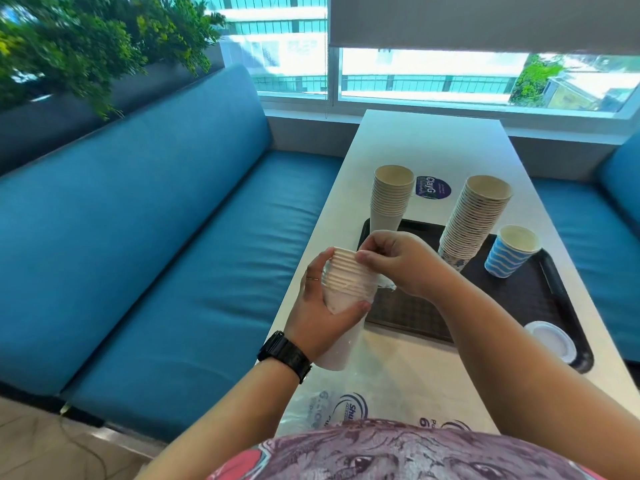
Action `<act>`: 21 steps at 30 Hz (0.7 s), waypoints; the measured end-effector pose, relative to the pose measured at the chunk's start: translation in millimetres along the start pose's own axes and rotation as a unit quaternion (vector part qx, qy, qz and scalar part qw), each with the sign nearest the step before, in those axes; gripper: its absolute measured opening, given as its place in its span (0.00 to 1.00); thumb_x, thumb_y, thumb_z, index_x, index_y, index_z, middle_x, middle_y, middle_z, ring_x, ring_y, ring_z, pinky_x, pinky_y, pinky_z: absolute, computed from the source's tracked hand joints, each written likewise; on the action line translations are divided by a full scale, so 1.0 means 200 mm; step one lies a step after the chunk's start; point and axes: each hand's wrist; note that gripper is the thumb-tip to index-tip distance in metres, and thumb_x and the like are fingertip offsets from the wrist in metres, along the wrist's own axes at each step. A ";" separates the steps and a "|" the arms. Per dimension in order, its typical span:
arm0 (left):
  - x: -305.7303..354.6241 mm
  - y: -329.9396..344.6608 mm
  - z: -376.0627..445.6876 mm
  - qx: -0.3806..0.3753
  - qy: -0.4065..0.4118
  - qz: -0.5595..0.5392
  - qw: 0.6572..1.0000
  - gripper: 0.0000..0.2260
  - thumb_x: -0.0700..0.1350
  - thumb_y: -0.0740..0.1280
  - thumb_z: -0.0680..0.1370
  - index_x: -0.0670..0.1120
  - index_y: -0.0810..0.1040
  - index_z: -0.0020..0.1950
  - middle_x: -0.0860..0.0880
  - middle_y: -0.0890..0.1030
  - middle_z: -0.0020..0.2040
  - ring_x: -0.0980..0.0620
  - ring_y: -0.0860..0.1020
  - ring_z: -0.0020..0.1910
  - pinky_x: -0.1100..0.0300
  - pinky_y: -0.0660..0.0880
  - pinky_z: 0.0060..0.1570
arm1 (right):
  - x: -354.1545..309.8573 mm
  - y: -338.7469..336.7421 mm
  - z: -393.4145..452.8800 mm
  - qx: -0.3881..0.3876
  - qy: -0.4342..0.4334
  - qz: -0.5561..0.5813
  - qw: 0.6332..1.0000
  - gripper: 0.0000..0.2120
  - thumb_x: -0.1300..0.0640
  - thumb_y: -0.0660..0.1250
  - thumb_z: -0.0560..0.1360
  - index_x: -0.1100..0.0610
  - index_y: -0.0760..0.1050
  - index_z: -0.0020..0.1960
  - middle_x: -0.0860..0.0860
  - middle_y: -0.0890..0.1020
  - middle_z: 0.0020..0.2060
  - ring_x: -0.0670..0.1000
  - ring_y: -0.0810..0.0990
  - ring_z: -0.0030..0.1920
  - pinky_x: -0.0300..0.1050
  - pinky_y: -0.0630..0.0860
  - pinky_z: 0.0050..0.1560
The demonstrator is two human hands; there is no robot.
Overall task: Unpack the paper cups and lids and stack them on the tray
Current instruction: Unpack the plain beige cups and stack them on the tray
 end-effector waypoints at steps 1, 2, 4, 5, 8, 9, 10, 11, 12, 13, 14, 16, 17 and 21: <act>0.00 0.00 0.00 -0.001 0.002 -0.002 1.000 0.41 0.62 0.75 0.64 0.72 0.55 0.70 0.49 0.71 0.67 0.49 0.78 0.60 0.45 0.78 0.57 | 0.00 0.00 0.00 0.003 -0.002 -0.003 1.000 0.06 0.54 0.69 0.77 0.50 0.78 0.41 0.48 0.80 0.35 0.46 0.75 0.37 0.45 0.74 0.43; 0.00 0.00 0.01 -0.003 0.002 -0.005 1.000 0.40 0.61 0.75 0.65 0.72 0.56 0.70 0.49 0.72 0.67 0.49 0.78 0.59 0.45 0.78 0.57 | 0.00 0.01 0.00 0.005 -0.004 -0.005 1.000 0.06 0.54 0.68 0.77 0.50 0.78 0.41 0.46 0.79 0.35 0.45 0.75 0.37 0.44 0.73 0.43; 0.00 -0.01 0.01 -0.009 -0.004 -0.009 1.000 0.39 0.60 0.74 0.64 0.72 0.56 0.69 0.48 0.73 0.66 0.49 0.79 0.58 0.45 0.78 0.56 | 0.01 0.01 0.00 0.010 -0.006 -0.002 1.000 0.06 0.55 0.68 0.77 0.51 0.77 0.41 0.45 0.79 0.34 0.44 0.74 0.37 0.43 0.72 0.43; 0.00 -0.01 0.01 -0.011 -0.006 -0.008 1.000 0.39 0.60 0.74 0.64 0.72 0.57 0.69 0.48 0.74 0.65 0.49 0.79 0.58 0.45 0.78 0.56 | 0.01 0.01 0.00 0.015 -0.007 0.001 1.000 0.06 0.56 0.68 0.77 0.51 0.78 0.41 0.45 0.79 0.34 0.44 0.74 0.37 0.42 0.71 0.43; -0.01 -0.01 0.01 -0.015 -0.010 -0.004 1.000 0.39 0.59 0.75 0.64 0.72 0.57 0.69 0.47 0.75 0.64 0.49 0.79 0.58 0.46 0.78 0.57 | 0.01 -0.01 0.02 0.039 -0.002 0.015 0.999 0.06 0.57 0.67 0.78 0.51 0.77 0.41 0.44 0.78 0.33 0.42 0.73 0.35 0.38 0.70 0.40; -0.02 -0.01 0.00 -0.016 -0.010 -0.007 1.000 0.39 0.59 0.75 0.65 0.71 0.57 0.69 0.46 0.75 0.64 0.48 0.79 0.58 0.45 0.78 0.57 | 0.00 -0.02 0.02 0.046 0.000 0.021 0.999 0.07 0.56 0.67 0.78 0.51 0.77 0.41 0.45 0.78 0.33 0.43 0.73 0.34 0.36 0.70 0.38; -0.03 0.00 0.00 -0.016 -0.010 -0.009 1.000 0.39 0.59 0.75 0.65 0.70 0.57 0.70 0.46 0.75 0.64 0.47 0.79 0.58 0.44 0.78 0.57 | 0.00 -0.03 0.03 0.052 0.000 0.028 0.998 0.08 0.56 0.67 0.78 0.50 0.76 0.40 0.45 0.78 0.33 0.43 0.73 0.34 0.34 0.69 0.37; -0.03 0.00 0.00 -0.015 -0.010 -0.010 1.000 0.40 0.59 0.75 0.65 0.69 0.57 0.71 0.46 0.75 0.64 0.47 0.79 0.59 0.44 0.78 0.57 | 0.00 -0.04 0.03 0.059 -0.002 0.031 0.998 0.09 0.56 0.67 0.78 0.49 0.76 0.39 0.46 0.78 0.33 0.43 0.73 0.34 0.31 0.69 0.36; -0.04 0.00 0.00 -0.013 -0.010 -0.010 1.000 0.40 0.59 0.75 0.65 0.69 0.57 0.71 0.46 0.75 0.65 0.47 0.79 0.59 0.43 0.78 0.57 | -0.01 -0.06 0.04 0.068 -0.001 0.031 0.997 0.09 0.56 0.67 0.78 0.48 0.75 0.39 0.45 0.78 0.33 0.42 0.73 0.33 0.29 0.68 0.35; -0.03 0.00 0.00 -0.012 -0.007 -0.011 1.000 0.40 0.59 0.75 0.65 0.69 0.56 0.71 0.46 0.74 0.65 0.47 0.79 0.59 0.44 0.78 0.58 | -0.01 -0.07 0.05 0.080 -0.002 0.029 0.996 0.09 0.56 0.67 0.78 0.48 0.75 0.39 0.44 0.78 0.34 0.41 0.73 0.34 0.28 0.67 0.35; -0.03 0.00 0.00 -0.010 -0.004 -0.011 1.000 0.39 0.59 0.75 0.65 0.70 0.56 0.70 0.47 0.73 0.66 0.48 0.79 0.60 0.44 0.77 0.58 | -0.01 -0.09 0.07 0.095 -0.003 0.026 0.995 0.09 0.56 0.67 0.78 0.47 0.75 0.39 0.43 0.78 0.34 0.40 0.73 0.35 0.29 0.68 0.37; -0.02 0.00 -0.01 -0.010 0.002 -0.011 1.000 0.39 0.60 0.74 0.65 0.72 0.55 0.69 0.49 0.73 0.66 0.49 0.78 0.60 0.45 0.77 0.59 | -0.01 -0.14 0.13 0.135 -0.010 0.016 0.991 0.09 0.55 0.67 0.78 0.48 0.75 0.39 0.44 0.78 0.35 0.43 0.74 0.36 0.36 0.70 0.41; -0.03 0.00 -0.01 -0.011 0.002 -0.011 1.000 0.39 0.60 0.74 0.65 0.72 0.55 0.69 0.49 0.73 0.66 0.49 0.78 0.60 0.45 0.77 0.59 | -0.01 -0.18 0.16 0.156 -0.016 0.007 0.988 0.08 0.55 0.67 0.78 0.49 0.76 0.40 0.45 0.78 0.35 0.45 0.74 0.37 0.40 0.70 0.41; -0.03 -0.01 0.00 -0.016 -0.006 -0.002 1.000 0.39 0.62 0.73 0.64 0.75 0.53 0.68 0.50 0.72 0.66 0.51 0.78 0.60 0.46 0.78 0.59 | -0.05 -0.35 0.32 0.235 -0.034 -0.042 0.971 0.06 0.54 0.67 0.78 0.55 0.80 0.47 0.50 0.79 0.38 0.50 0.75 0.39 0.39 0.68 0.38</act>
Point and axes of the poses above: each hand's wrist, its own z-axis towards the middle knuckle, its own y-axis out of the palm, x = y × z
